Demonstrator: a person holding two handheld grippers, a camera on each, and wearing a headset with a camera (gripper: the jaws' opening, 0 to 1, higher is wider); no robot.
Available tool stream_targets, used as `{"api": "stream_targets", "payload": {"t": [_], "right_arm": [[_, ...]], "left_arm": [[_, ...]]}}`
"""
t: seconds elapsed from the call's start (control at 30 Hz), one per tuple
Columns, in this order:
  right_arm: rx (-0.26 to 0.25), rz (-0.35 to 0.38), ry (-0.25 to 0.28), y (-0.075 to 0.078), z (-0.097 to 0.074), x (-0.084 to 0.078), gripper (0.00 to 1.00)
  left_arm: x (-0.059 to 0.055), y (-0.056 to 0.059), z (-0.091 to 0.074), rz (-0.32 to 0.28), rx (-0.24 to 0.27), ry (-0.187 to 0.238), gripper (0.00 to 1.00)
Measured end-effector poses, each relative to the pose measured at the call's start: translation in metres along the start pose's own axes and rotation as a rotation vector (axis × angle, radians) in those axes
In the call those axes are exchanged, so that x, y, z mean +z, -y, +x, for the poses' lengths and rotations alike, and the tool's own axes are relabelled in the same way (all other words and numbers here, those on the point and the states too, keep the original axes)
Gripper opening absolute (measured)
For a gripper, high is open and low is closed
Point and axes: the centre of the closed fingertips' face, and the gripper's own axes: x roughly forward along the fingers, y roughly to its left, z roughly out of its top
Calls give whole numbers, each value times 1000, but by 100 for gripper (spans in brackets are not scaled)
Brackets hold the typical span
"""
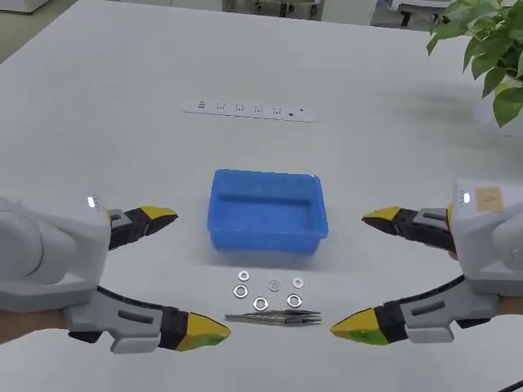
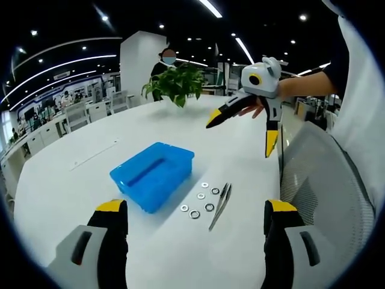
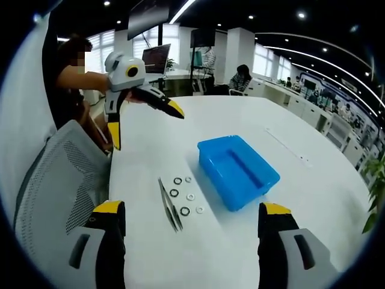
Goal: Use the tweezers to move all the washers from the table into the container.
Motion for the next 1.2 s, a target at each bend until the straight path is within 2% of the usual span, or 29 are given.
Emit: {"api": "stream_targets", "payload": {"t": [0.73, 1.07, 1.2], "right_arm": [[-4, -7, 2, 2, -2, 0, 92], [1, -15, -6, 1, -2, -2, 92], [5, -16, -12, 0, 0, -5, 92]], "left_arm": [[1, -3, -5, 7, 17, -5, 100], [-2, -2, -5, 8, 18, -14, 100], [-9, -1, -3, 6, 17, -31, 100]]}}
